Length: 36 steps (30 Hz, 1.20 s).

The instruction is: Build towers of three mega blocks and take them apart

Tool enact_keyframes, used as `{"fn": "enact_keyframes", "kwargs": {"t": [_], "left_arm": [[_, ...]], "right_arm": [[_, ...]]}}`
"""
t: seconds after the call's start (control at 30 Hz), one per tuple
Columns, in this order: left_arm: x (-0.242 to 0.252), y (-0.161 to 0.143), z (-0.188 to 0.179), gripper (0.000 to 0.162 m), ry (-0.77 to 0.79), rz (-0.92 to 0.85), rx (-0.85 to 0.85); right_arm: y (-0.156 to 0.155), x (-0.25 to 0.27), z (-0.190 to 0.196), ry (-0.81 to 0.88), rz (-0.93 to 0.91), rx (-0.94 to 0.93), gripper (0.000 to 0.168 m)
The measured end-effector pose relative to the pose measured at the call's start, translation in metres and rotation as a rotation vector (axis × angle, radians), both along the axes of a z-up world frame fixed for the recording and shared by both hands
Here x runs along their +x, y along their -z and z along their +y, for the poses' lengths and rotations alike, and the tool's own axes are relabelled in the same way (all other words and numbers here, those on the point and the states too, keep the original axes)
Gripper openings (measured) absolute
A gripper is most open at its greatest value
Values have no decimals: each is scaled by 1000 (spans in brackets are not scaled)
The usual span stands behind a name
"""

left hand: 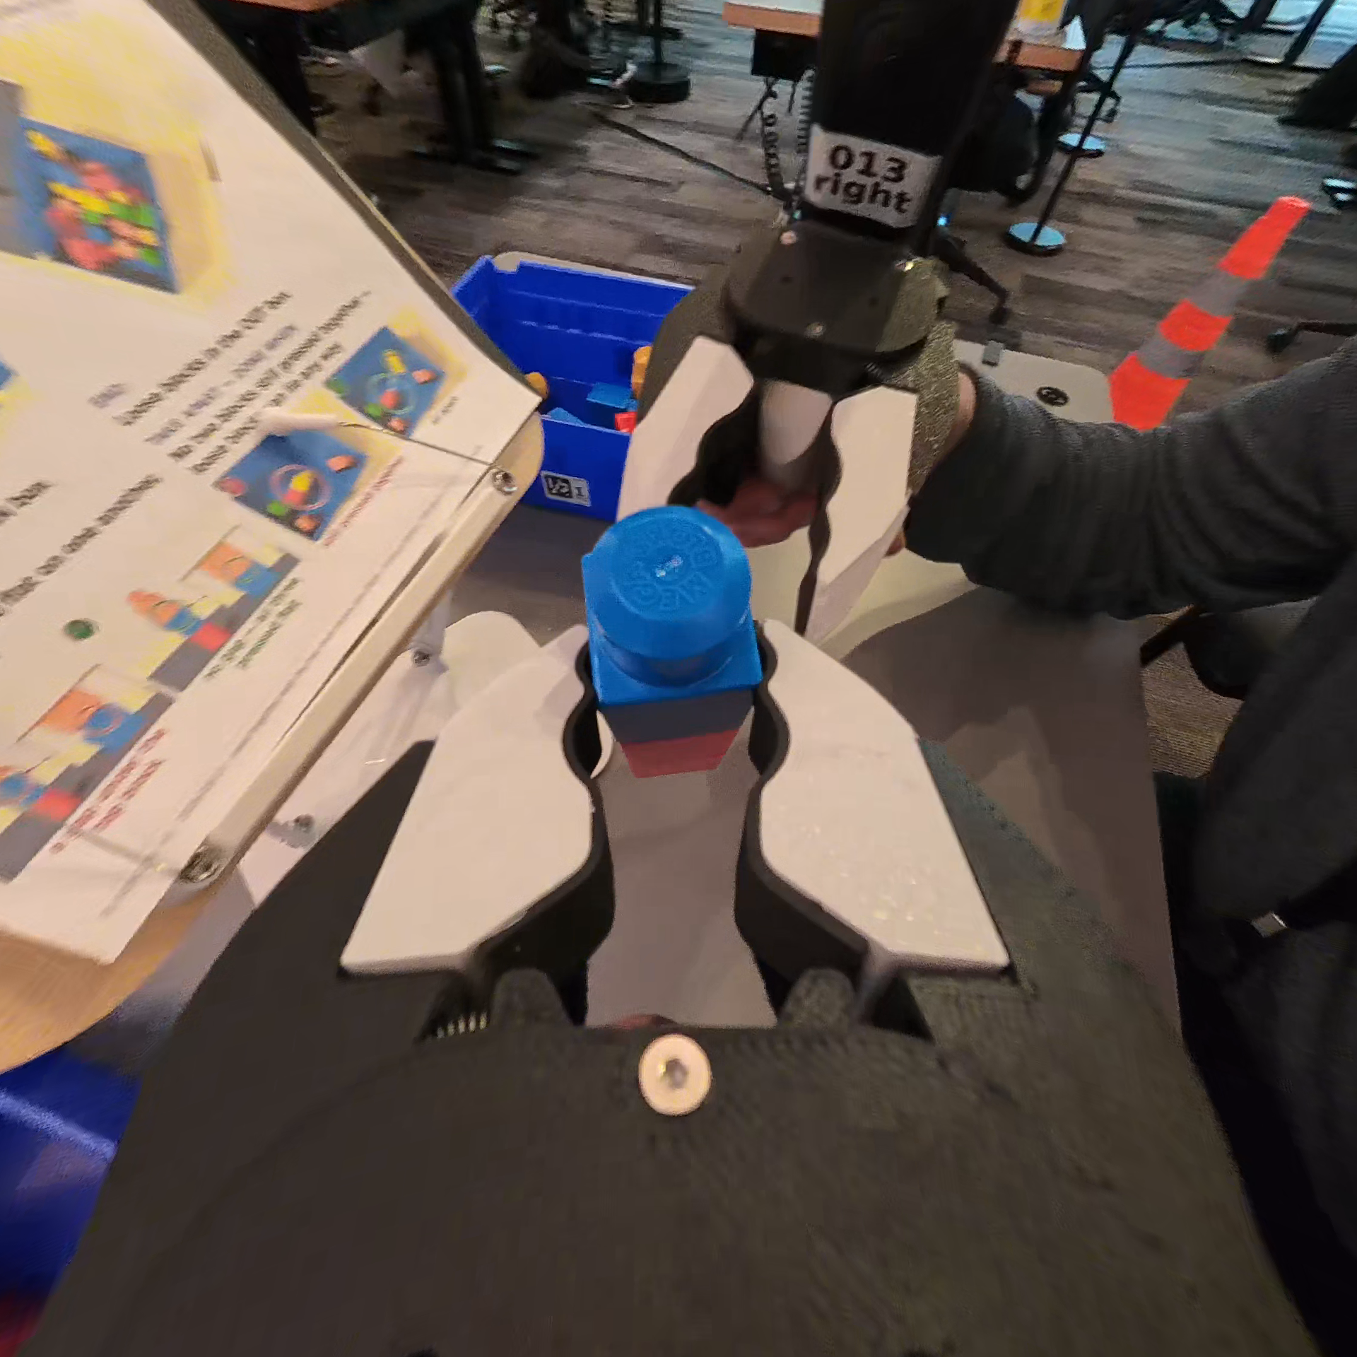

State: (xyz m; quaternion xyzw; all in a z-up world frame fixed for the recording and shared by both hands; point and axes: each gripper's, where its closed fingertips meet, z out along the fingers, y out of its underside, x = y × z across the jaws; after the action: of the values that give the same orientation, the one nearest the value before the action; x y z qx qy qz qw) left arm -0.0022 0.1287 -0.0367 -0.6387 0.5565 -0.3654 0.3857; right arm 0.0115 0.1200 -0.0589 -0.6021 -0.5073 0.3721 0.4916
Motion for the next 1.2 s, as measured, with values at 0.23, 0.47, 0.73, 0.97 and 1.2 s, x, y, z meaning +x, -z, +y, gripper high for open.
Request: {"fn": "enact_keyframes", "kwargs": {"t": [0.23, 0.47, 0.73, 0.97, 1.2], "left_arm": [[18, 0, -12, 36, 75, -37, -10], [26, -2, -20, 36, 139, -82, -26], [26, -11, -15, 48, 135, -164, -39], [38, 10, -8, 56, 139, -123, -67], [42, 20, -10, 36, 152, -80, -54]], "right_arm": [[6, -3, -4, -50, 3, -34, 28], [-1, -2, -6, -75, 59, -46, 41], [-14, 5, -1, -55, 133, -67, 34], [-28, 14, 4, -43, 237, -85, 34], [-39, 21, 3, -39, 276, -69, 46]]}}
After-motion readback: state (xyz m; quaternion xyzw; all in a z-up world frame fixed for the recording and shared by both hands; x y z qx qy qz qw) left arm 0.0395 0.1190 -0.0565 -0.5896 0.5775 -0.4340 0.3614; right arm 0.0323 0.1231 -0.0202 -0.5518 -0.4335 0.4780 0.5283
